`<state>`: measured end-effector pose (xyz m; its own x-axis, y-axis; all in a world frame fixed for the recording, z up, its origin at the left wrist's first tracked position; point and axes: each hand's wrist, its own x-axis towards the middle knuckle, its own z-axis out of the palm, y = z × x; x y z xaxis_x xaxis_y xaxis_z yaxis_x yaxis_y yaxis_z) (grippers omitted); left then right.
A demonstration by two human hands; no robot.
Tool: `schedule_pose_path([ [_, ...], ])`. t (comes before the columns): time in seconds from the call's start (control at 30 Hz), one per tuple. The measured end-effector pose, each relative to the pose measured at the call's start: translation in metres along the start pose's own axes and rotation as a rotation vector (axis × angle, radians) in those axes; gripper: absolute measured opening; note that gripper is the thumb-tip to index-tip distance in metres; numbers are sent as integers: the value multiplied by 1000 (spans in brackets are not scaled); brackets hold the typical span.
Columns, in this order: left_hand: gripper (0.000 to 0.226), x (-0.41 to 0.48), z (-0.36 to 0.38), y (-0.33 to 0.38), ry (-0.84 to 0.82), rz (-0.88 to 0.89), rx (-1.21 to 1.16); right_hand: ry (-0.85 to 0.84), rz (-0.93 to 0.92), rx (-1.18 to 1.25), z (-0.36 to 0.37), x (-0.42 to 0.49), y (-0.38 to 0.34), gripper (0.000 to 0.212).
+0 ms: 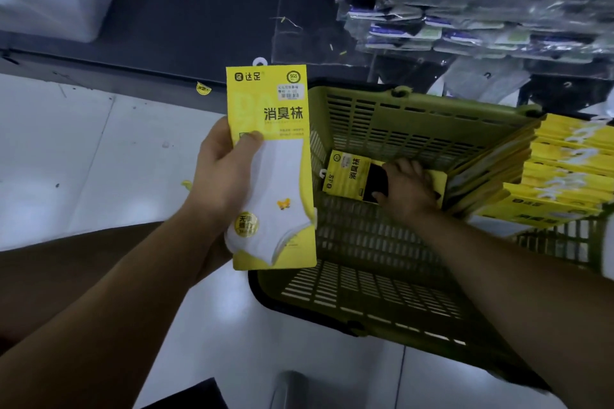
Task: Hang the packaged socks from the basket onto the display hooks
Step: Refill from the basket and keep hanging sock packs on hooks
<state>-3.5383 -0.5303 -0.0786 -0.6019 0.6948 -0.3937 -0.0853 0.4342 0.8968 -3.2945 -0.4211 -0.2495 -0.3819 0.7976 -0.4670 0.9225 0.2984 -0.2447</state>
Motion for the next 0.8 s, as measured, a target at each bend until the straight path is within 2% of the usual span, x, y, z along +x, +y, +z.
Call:
schedule_pose_path([
  [0.1,20,2,2,-1,-1,-1,13,-25,30,-113,5,-2,-1,68],
  [0.23,20,3,1,-3,-15,-10,2,-68,42,-141,6,-5,-4,70],
  [0.5,26,0,0,-3,-45,-5,-44,-140,56,-138,-1,-7,-10,82],
  [0.8,21,2,0,-6,-27,20,-13,-177,115,-85,3,1,1,95],
])
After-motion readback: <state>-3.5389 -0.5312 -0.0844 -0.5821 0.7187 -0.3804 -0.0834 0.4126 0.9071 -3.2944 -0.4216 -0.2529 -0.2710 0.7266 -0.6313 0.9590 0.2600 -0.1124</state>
